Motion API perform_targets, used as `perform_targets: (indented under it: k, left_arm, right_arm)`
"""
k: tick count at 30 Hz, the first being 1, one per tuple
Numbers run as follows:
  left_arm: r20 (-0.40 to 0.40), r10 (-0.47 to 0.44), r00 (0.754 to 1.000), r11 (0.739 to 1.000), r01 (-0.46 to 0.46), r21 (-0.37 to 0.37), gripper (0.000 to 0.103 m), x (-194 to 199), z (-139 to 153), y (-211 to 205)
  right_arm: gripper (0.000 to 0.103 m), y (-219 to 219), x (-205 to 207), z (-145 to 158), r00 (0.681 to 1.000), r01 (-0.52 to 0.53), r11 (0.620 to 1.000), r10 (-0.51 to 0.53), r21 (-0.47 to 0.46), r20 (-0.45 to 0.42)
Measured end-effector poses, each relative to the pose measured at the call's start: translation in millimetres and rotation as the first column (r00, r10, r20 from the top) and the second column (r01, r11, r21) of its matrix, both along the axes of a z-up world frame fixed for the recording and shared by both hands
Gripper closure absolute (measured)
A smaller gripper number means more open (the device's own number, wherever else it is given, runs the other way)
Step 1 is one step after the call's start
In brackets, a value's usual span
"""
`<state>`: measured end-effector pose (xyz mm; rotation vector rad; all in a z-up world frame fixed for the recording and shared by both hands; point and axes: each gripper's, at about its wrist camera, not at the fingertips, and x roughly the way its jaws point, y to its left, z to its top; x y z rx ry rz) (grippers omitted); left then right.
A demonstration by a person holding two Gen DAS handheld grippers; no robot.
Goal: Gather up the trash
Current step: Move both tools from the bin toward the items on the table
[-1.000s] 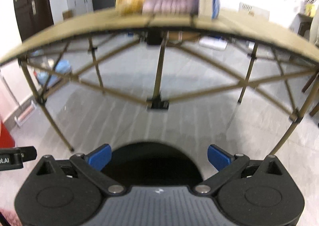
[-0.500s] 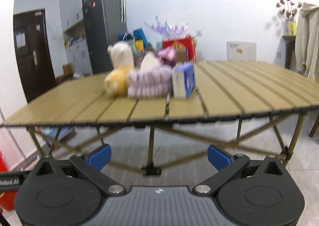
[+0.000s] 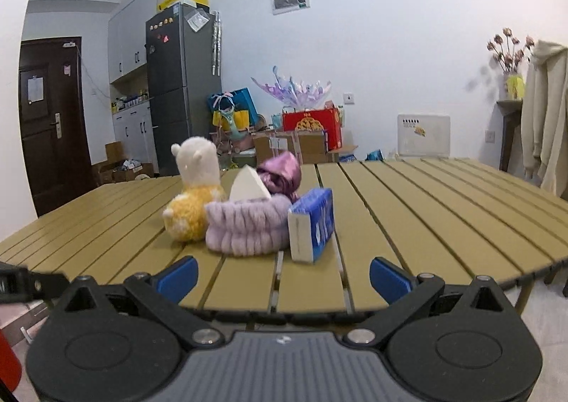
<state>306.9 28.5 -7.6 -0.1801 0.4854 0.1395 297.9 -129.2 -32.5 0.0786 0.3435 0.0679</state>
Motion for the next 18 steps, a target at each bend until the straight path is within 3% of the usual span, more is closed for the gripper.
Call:
perform_targets:
  k: [8, 18]
  left_arm:
    - [0.074, -0.012, 0.997, 1.0, 0.011, 0.021, 0.0, 29.6, 21.9, -18.0]
    - [0.074, 0.004, 0.997, 1.0, -0.004, -0.012, 0.0, 71.4, 18.4, -14.9]
  right_arm:
    - [0.0, -4.4, 24.3, 11.5, 0.999, 0.027, 0.999, -0.026, -0.022, 0.029]
    - [0.0, -9.7, 56.9, 3.8, 0.998, 0.056, 0.998, -0.056, 0.021, 0.018]
